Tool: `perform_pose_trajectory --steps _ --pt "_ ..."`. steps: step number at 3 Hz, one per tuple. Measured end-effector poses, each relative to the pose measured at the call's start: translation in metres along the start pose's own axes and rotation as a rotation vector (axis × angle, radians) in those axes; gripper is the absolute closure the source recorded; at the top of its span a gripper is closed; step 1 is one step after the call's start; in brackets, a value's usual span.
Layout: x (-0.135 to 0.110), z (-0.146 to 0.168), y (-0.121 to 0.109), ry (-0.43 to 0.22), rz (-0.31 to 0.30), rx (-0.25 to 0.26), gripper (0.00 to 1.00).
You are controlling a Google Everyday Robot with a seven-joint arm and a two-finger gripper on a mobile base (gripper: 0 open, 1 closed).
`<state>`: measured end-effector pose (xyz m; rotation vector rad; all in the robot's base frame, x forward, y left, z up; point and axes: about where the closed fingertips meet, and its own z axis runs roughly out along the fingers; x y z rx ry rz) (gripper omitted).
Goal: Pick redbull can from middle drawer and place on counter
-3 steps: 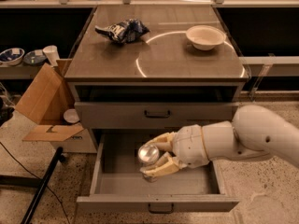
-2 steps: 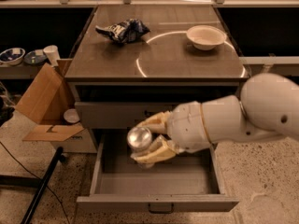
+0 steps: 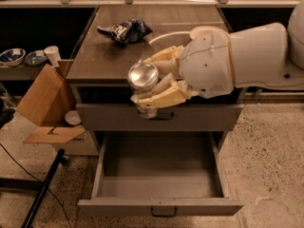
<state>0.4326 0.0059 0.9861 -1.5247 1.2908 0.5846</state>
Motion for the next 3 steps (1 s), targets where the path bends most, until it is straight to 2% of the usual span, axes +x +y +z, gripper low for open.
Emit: perform_pose_trajectory --steps 1,2,3 --pt "0.000 0.000 0.000 0.000 0.000 0.000 1.00" --pt "-0.006 -0.003 -0.008 0.027 0.011 -0.009 1.00" --pt "-0.007 -0.013 -0.050 0.084 0.049 -0.039 1.00"
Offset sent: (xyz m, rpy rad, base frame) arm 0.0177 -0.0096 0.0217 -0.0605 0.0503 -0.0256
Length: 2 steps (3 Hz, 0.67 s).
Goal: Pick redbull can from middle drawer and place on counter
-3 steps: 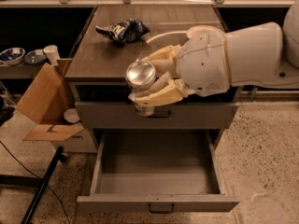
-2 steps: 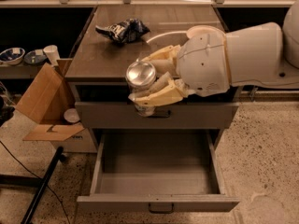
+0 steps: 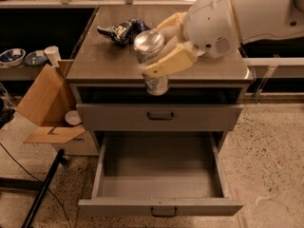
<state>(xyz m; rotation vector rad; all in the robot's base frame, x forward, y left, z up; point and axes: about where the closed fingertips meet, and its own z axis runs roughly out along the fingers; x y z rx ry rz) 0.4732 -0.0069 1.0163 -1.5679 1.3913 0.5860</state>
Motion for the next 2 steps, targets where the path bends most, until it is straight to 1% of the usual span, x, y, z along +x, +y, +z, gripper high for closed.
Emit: perform_pose_trajectory --steps 1,2 --pt "0.001 -0.001 -0.048 0.013 0.039 -0.028 1.00" --pt "0.012 0.006 -0.090 -0.027 0.080 -0.029 1.00"
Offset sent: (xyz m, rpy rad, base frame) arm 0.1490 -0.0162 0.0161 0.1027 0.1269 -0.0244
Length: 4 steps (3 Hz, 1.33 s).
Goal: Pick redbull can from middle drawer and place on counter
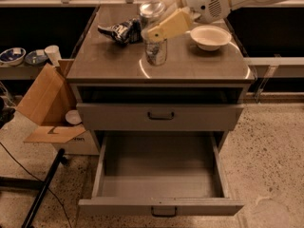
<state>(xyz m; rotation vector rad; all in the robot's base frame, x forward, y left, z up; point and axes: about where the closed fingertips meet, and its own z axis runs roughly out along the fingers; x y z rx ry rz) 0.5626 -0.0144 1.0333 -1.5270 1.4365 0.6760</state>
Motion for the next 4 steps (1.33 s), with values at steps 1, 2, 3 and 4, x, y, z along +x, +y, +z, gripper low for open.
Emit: perform_pose_trajectory --steps 1,2,3,4 --pt "0.025 0.009 -0.034 -0.055 0.073 0.033 1.00" --pt "0.045 0.016 -0.048 -0.067 0.131 0.059 1.00" --pt "0.062 0.016 -0.056 -0.069 0.186 0.130 1.00" --pt "0.075 0.007 -0.062 -0.090 0.227 0.248 1.00"
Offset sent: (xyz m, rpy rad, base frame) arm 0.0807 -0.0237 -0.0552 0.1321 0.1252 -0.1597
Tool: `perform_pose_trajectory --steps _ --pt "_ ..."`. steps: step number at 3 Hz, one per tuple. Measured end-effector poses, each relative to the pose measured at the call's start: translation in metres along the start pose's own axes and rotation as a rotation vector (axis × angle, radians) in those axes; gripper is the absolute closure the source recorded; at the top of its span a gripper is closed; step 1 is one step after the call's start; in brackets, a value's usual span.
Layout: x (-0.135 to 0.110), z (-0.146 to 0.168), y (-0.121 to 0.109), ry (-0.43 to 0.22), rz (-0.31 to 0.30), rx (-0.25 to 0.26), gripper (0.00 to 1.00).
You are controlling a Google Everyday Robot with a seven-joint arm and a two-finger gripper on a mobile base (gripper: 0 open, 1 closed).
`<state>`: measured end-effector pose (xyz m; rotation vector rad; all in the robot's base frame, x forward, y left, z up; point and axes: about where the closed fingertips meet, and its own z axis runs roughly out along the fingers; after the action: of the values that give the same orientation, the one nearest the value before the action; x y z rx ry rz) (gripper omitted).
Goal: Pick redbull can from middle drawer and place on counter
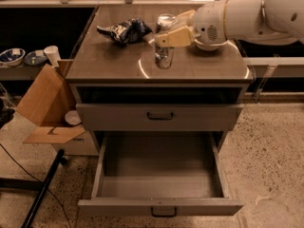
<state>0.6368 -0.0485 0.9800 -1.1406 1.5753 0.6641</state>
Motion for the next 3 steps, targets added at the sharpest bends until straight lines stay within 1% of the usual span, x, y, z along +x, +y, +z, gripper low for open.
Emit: perform_pose_trajectory --steps 1,2,3 --pt "0.009 -0.009 -0.017 -0.030 0.030 0.125 1.00" --pt "0.015 -0.017 -0.033 -0.035 0.052 0.214 1.00" --pt "0.020 -0.023 -0.045 -0.006 0.069 0.278 1.00"
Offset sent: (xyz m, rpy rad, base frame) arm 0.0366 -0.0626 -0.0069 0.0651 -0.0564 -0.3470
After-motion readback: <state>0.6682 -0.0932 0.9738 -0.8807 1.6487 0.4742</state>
